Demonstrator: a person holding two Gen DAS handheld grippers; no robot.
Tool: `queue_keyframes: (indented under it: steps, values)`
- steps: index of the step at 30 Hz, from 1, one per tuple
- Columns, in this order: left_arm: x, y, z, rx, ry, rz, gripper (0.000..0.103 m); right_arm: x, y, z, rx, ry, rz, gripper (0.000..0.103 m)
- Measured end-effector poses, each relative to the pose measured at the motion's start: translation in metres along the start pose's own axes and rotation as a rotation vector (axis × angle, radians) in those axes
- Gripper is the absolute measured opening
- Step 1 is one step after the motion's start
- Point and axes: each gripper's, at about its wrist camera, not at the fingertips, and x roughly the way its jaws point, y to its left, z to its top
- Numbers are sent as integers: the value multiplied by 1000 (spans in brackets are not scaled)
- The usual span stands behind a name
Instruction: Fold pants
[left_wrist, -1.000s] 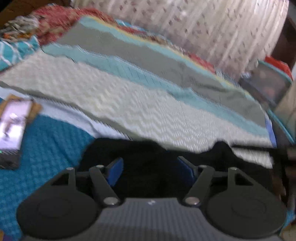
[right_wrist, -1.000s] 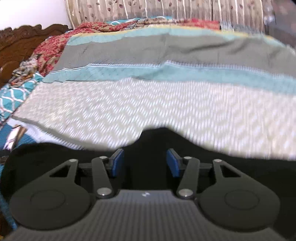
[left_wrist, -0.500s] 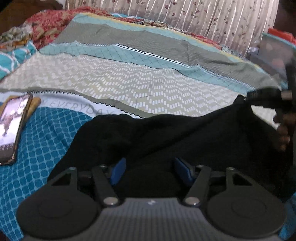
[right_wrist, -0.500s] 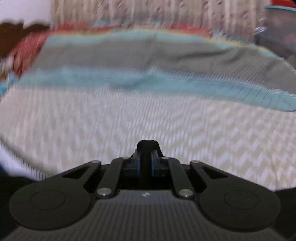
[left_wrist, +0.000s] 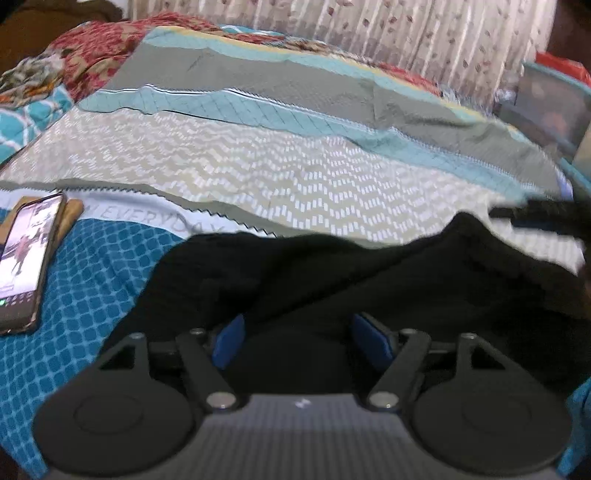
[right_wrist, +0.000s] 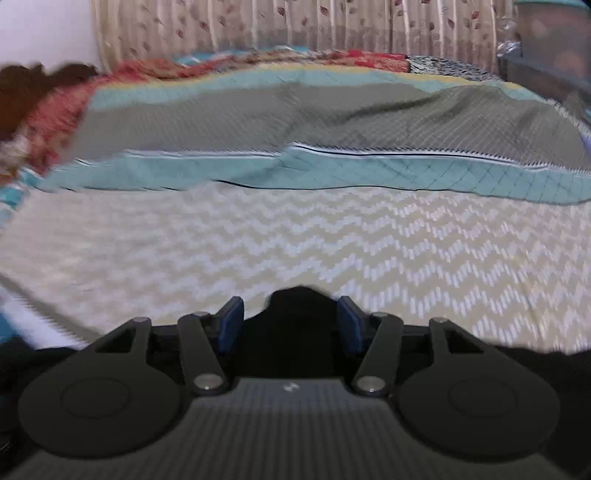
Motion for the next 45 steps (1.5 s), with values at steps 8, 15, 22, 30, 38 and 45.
queue_keyframes:
  steps: [8,15,22,30,38,45]
  values:
    - [-28,3,4,-52,-61,-25,76,-57,64,-50,-178,102,326,36]
    - [1,-4,-17,30,56,90,74,-42,89,-86,-250,244,327,36]
    - [1,-3,-11,2,64,85,77,-54,53,-88,-133,240,280,36]
    - [-34,0,4,-89,-36,-19,77,-88,21,-88,-1,147,252,38]
    - [-16,-46,2,19,17,-104,75,-77,33,-88,11,130,284,38]
    - [18,-83,-24,211,147,-2,77,-73,9,-105,11,218,199,36]
